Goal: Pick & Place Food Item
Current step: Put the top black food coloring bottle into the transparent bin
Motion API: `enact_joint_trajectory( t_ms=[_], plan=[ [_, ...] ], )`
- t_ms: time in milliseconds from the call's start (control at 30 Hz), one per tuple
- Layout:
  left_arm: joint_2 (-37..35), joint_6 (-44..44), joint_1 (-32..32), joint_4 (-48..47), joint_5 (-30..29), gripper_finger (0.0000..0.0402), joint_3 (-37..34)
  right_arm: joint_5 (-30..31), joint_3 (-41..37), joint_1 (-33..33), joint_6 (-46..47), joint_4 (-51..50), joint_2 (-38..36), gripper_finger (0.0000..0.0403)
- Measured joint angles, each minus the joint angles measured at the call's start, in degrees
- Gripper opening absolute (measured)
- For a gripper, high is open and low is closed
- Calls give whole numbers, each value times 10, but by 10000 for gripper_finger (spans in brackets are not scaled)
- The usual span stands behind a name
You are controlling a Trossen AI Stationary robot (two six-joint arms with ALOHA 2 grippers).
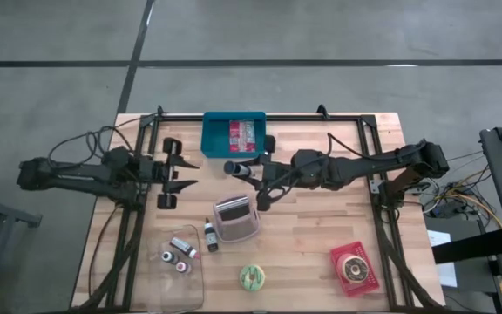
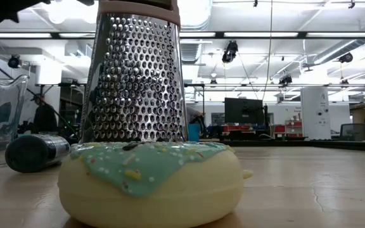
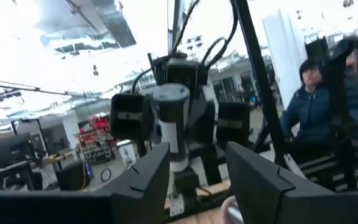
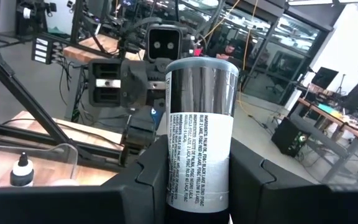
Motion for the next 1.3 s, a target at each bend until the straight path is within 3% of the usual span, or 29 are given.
enact_joint_trajectory(
  t_ms=[433,1300],
  plan=[
    [157,32,0,-1,19,250,118,0,0,2,-12,0,0,107],
    [261,51,5,17,29,255,201,-3,0,10,-25,1,0,107]
  ],
)
